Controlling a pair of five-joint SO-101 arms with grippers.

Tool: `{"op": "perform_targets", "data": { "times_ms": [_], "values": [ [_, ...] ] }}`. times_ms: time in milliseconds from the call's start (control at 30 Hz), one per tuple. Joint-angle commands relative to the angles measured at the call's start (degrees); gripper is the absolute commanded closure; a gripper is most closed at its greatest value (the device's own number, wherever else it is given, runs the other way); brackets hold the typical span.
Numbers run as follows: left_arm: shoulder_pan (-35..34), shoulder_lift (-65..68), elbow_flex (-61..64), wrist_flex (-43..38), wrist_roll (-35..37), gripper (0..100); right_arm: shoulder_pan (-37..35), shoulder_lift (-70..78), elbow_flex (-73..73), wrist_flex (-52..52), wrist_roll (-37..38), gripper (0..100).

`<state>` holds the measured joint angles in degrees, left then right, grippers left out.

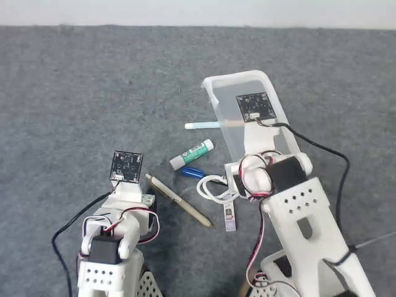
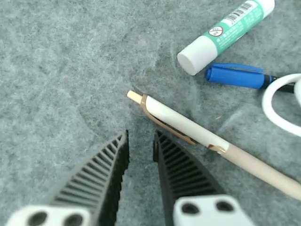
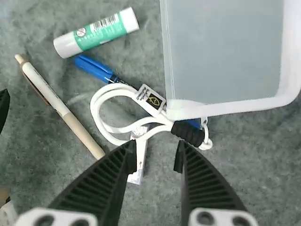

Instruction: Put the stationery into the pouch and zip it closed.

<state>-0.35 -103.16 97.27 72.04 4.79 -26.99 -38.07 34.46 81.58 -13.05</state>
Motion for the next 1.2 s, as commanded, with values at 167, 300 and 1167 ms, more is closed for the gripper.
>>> {"op": "perform_targets", "data": {
  "times_ms": [167,300,1167],
  "values": [
    [-0.2,-1.1,-0.7,0.3,-0.1,92,-0.3,5.8,-3.2,-5.6,-0.9,86.1],
    [-0.2,-1.1,-0.7,0.3,-0.1,92,-0.3,9.7,-3.2,-8.3,-1.0,86.1],
    [-0.2,-1.1,-0.7,0.3,-0.1,92,1.0,17.8,5.2,-8.4,-9.0,85.8]
  ]
}}
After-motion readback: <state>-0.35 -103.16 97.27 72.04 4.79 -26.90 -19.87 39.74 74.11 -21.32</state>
